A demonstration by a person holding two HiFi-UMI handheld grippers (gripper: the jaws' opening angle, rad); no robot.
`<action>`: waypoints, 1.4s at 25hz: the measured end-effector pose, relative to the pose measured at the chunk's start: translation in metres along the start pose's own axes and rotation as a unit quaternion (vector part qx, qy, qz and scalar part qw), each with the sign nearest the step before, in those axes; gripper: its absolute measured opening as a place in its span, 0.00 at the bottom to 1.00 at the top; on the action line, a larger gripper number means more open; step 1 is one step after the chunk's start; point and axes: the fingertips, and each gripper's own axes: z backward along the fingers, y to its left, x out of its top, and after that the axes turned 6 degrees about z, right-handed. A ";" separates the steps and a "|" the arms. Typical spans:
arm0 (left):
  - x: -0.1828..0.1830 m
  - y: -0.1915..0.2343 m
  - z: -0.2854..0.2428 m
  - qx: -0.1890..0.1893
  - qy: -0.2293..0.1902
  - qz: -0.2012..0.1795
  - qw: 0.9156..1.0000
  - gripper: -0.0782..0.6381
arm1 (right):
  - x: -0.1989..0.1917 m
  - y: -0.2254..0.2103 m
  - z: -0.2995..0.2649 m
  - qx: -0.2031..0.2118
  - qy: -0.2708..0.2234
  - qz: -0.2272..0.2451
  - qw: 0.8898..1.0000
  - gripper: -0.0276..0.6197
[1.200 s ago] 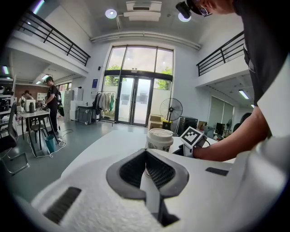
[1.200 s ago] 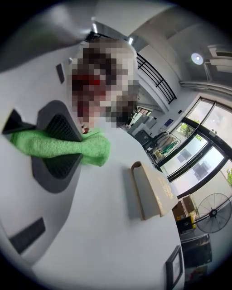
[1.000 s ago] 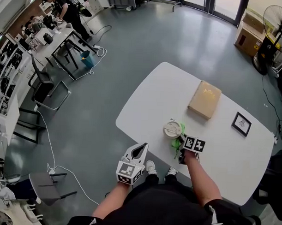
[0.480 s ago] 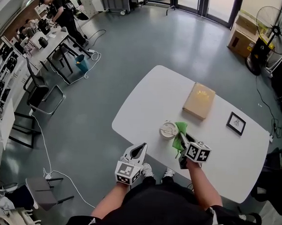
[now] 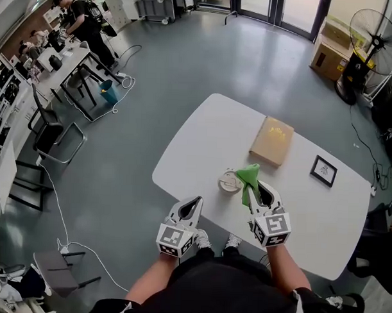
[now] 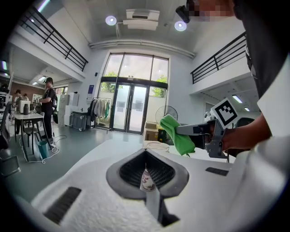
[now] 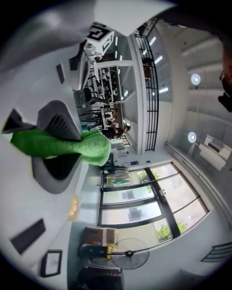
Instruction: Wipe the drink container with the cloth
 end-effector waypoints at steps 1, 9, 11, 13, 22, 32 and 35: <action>0.001 0.000 -0.001 0.000 -0.002 0.000 1.000 0.12 | 0.005 0.006 0.001 0.004 -0.004 0.031 1.000 0.18; -0.002 0.010 0.008 0.011 -0.004 0.008 1.000 0.12 | 0.011 0.057 0.003 0.020 0.020 0.269 0.963 0.18; -0.002 0.015 0.011 0.018 -0.007 0.012 1.000 0.12 | 0.004 0.066 0.000 0.020 0.029 0.323 0.946 0.18; -0.002 0.019 0.013 0.024 -0.010 0.014 1.000 0.12 | -0.003 0.074 -0.003 0.027 0.032 0.364 0.930 0.18; -0.020 0.032 0.030 0.011 0.001 0.018 1.000 0.12 | -0.049 0.112 -0.017 0.049 0.074 0.480 0.873 0.18; -0.050 0.048 0.042 -0.007 0.026 0.028 0.999 0.12 | -0.101 0.113 -0.034 0.013 0.138 0.542 0.829 0.18; -0.054 0.052 0.041 -0.007 0.030 0.028 0.999 0.12 | -0.113 0.109 -0.038 0.011 0.151 0.536 0.831 0.19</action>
